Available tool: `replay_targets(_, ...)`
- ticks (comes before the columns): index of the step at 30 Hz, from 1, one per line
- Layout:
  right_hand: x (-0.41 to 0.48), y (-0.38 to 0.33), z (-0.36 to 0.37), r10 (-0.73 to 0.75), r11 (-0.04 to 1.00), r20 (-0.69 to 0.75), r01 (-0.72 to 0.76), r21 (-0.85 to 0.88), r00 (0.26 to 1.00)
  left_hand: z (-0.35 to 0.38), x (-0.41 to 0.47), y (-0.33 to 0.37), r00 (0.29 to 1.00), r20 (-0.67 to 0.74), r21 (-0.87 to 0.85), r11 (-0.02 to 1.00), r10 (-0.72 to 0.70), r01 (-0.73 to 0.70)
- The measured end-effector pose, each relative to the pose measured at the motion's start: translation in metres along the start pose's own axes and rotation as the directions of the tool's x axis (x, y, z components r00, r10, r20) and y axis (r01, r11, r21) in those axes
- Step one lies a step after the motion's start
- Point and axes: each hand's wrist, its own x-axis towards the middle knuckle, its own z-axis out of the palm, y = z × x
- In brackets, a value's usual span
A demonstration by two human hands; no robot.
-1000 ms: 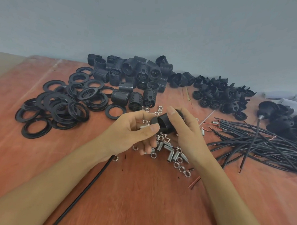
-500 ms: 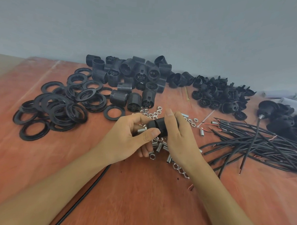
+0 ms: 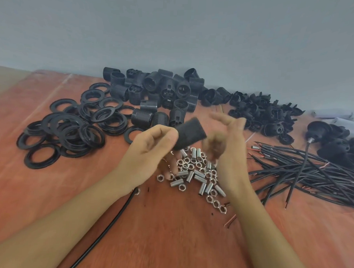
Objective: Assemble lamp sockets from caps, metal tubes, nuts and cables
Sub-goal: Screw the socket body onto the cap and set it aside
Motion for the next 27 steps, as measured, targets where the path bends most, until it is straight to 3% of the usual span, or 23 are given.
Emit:
replay_targets(2, 0.000, 0.007, -0.017, -0.132, 0.958, -0.065, 0.110, -0.266, 0.989, -0.006, 0.004, 0.000, 0.998, -0.040, -0.195, 0.980, -0.058, 0.049)
replay_targets(4, -0.002, 0.016, -0.030, -0.150, 0.861, -0.029, 0.116, -0.495, 0.988, -0.012, 0.010, 0.001, 0.988, -0.096, -0.334, 0.939, -0.121, 0.083)
replay_targets(8, -0.005, 0.029, -0.016, -0.155, 0.699, 0.101, 0.181, -0.691, 0.983, -0.021, 0.021, -0.003, 0.965, -0.160, -0.463, 0.879, -0.207, 0.112)
replay_targets(13, -0.021, 0.032, 0.014, -0.257, 0.600, 0.259, 0.363, -0.713, 0.931, -0.026, 0.013, -0.008, 0.972, -0.219, -0.387, 0.922, -0.081, -0.010)
replay_targets(19, -0.017, 0.018, 0.050, -0.363, 0.399, 0.420, 0.546, -0.737, 0.832, -0.032, 0.014, 0.001, 0.864, -0.489, -0.144, 0.967, 0.117, -0.212)
replay_targets(24, 0.007, 0.016, 0.094, -0.214, 0.165, 0.593, 0.627, -0.761, 0.776, -0.031, 0.011, 0.007, 0.762, -0.608, -0.015, 0.956, 0.225, -0.294)
replay_targets(27, 0.010, 0.024, 0.106, -0.180, 0.068, 0.566, 0.584, -0.809, 0.805, -0.030, 0.011, 0.007, 0.755, -0.600, 0.029, 0.950, 0.264, -0.310)
